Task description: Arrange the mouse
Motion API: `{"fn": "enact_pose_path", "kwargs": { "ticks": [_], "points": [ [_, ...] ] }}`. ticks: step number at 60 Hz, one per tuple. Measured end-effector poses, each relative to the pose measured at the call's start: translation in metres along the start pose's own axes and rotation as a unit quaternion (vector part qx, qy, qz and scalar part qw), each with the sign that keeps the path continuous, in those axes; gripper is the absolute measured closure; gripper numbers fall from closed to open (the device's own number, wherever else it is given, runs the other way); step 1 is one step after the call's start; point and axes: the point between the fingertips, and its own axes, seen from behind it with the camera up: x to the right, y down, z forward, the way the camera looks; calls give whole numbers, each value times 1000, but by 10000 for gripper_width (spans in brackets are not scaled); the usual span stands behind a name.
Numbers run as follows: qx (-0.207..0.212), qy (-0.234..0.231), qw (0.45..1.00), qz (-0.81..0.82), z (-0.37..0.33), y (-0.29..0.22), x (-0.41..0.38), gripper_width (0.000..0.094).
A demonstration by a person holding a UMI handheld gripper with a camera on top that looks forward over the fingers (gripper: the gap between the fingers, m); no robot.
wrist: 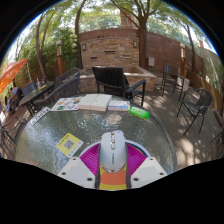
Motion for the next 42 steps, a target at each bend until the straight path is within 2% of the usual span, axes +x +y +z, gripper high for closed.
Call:
{"fn": "enact_pose_path", "kwargs": {
  "ticks": [3, 5, 10, 16, 22, 24, 25, 42],
  "points": [
    [-27, -1, 1000, 6, 9, 13, 2, 581],
    [-39, -3, 999, 10, 17, 39, 6, 553],
    [-75, -2, 997, 7, 28, 61, 12, 478],
    [-67, 3, 998, -5, 26, 59, 16, 395],
    [-61, 6, 998, -8, 6, 49, 13, 66],
    [-54, 10, 998, -10, -3, 42, 13, 93],
    [-52, 12, 999, -11, -6, 20, 15, 100],
    [-33, 49, 998, -20, -134, 9, -9, 76]
  ]
}}
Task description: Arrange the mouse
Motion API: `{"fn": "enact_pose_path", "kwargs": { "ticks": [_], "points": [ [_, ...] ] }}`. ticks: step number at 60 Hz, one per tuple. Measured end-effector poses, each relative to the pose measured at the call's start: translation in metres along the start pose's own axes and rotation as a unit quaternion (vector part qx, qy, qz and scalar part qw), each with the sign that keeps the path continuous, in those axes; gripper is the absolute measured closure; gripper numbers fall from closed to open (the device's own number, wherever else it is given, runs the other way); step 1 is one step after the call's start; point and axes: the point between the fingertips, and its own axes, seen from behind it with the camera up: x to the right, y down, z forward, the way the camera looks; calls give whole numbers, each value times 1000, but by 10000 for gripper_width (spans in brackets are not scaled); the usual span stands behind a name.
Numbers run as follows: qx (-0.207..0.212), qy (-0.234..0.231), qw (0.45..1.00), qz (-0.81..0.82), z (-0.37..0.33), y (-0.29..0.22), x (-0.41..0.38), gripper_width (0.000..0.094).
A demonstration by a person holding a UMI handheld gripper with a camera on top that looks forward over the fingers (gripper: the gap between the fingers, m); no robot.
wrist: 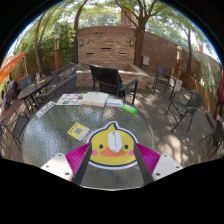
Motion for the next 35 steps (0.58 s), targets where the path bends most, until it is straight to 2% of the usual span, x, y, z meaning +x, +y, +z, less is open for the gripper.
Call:
{"fn": "enact_pose_path", "kwargs": {
  "ticks": [20, 35],
  "points": [
    [6, 34, 999, 3, -136, 48, -23, 77],
    [23, 44, 999, -14, -182, 61, -36, 82]
  ]
}}
